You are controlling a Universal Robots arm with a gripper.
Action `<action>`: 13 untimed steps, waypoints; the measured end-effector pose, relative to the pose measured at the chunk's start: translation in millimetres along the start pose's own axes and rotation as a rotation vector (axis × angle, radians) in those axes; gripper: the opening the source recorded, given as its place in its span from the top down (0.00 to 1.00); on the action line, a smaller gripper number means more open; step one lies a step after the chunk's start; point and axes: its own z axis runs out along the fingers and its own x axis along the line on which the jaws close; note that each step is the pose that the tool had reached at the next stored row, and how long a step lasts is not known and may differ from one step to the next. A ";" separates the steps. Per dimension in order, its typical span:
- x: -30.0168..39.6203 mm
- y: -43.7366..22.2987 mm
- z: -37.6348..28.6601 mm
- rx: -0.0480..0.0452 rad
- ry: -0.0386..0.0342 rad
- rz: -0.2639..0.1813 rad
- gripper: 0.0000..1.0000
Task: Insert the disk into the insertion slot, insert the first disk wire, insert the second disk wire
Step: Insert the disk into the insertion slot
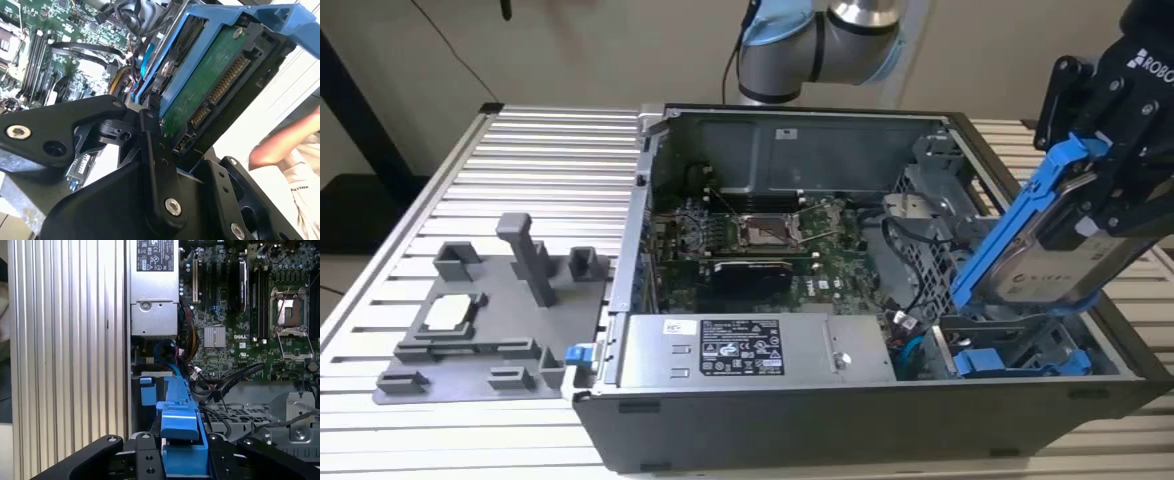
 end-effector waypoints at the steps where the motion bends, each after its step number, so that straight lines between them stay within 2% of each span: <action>1: 0.3 -0.5 1.2 0.0000 0.0000 0.000 0.67; 13: 3.3 -3.3 15.5 0.0011 0.0003 -0.007 0.67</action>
